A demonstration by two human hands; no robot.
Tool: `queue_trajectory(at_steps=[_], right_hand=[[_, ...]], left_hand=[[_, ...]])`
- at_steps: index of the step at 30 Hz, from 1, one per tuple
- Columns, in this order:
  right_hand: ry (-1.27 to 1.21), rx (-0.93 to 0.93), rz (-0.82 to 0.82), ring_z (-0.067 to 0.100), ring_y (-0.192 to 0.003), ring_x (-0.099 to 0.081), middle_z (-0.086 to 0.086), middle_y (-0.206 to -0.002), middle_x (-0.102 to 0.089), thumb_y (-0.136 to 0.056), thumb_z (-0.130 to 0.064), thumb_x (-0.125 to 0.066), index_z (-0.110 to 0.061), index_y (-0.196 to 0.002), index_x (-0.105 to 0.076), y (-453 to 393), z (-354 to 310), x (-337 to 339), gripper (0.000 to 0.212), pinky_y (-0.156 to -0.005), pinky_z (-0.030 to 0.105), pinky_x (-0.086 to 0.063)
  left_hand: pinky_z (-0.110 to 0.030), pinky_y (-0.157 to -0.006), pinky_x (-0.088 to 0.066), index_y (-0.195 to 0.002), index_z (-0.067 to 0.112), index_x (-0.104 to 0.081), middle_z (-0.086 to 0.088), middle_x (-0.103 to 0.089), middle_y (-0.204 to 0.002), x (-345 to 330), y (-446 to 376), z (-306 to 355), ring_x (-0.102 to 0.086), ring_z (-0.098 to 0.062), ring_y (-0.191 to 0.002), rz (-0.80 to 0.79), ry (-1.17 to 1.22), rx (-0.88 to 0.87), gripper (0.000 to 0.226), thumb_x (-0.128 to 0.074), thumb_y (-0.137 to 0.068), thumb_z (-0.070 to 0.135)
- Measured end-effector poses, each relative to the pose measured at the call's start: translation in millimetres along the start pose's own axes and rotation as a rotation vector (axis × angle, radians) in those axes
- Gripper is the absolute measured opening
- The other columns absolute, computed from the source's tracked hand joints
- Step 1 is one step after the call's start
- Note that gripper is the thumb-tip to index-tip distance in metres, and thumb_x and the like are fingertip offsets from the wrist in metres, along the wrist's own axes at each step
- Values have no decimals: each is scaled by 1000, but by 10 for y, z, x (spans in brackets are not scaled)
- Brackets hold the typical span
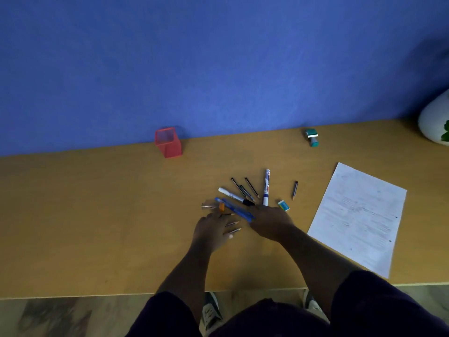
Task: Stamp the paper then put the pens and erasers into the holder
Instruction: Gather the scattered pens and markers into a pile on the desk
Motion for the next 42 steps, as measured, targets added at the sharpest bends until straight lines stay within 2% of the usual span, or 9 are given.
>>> queue_trajectory(at_steps=[2, 4, 11, 17, 21, 25, 31, 37, 42], right_hand=[[11, -15, -40, 34, -105, -64, 0, -147, -46, -94, -45, -51, -29, -146, -32, -52, -35, -116, 59, -75, 38, -51], [31, -19, -73, 30, -110, -62, 3, -138, -54, -94, -47, -51, -26, -143, -38, -104, -73, -178, 55, -78, 38, -51], [-14, -32, -69, 25, -96, -67, 2, -111, -66, -96, -29, -48, -23, -127, -50, -275, -274, -178, 31, -70, 39, -56], [-148, -102, -76, 28, -96, -66, 5, -114, -64, -96, -29, -49, -20, -129, -48, -427, -378, -245, 35, -66, 38, -55], [-241, -122, -67, 28, -101, -65, 6, -118, -65, -94, -29, -53, -21, -140, -37, -529, -467, -276, 50, -70, 37, -53], [-320, -115, -64, 32, -110, -63, 9, -131, -58, -93, -28, -53, -20, -148, -23, -628, -600, -268, 63, -78, 42, -56], [-303, -66, -85, 32, -108, -63, 11, -123, -57, -90, -40, -61, -24, -140, -31, -846, -831, -248, 61, -78, 45, -58], [-319, -52, -88, 33, -98, -64, 10, -112, -58, -93, -39, -55, -20, -122, -47, -1110, -1132, -251, 35, -67, 37, -52], [-388, 28, -122, 36, -105, -61, 14, -124, -45, -92, -26, -53, -23, -133, -43, -1296, -1411, -256, 42, -81, 42, -52]], left_hand=[[-37, -92, -47, -133, 27, -56, 1, -57, -135, -22, 18, -43, -58, -25, -117, 23, 38, 19, 46, -67, -91, 42], [-38, -89, -47, -127, 26, -59, 1, -59, -130, -32, 27, -96, -59, -25, -116, 43, 72, 37, 35, -64, -94, 34], [-36, -82, -47, -110, 19, -58, -1, -60, -115, -40, 48, -379, -61, -26, -104, 87, 136, 132, 22, -61, -93, 33], [-37, -84, -50, -114, 20, -59, -1, -61, -115, -6, 122, -763, -63, -26, -102, 138, 172, 251, 26, -60, -93, 34], [-38, -86, -47, -110, 20, -59, -1, -62, -111, 30, 181, -1057, -64, -27, -103, 170, 212, 357, 21, -60, -94, 33], [-41, -88, -46, -122, 19, -55, -3, -58, -121, 53, 216, -1307, -63, -30, -109, 192, 217, 471, 28, -55, -97, 33], [-45, -80, -54, -143, 19, -35, -12, -43, -130, 74, 237, -1438, -61, -37, -108, 313, 352, 586, 52, -57, -97, 31], [-46, -94, -49, -147, 30, -39, -13, -39, -148, -14, 238, -1169, -51, -36, -119, 409, 354, 519, 55, -49, -96, 49], [-44, -108, -36, -156, 46, -24, -3, -24, -164, -161, 268, -1190, -37, -26, -137, 393, 342, 482, 56, -35, -101, 55]])
Point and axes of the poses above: each hand's wrist, its own y-axis away from the middle knuckle, its own x-axis out of the back of the hand, z = x × y, the point moved 7 cm from there along -y, towards the middle knuckle
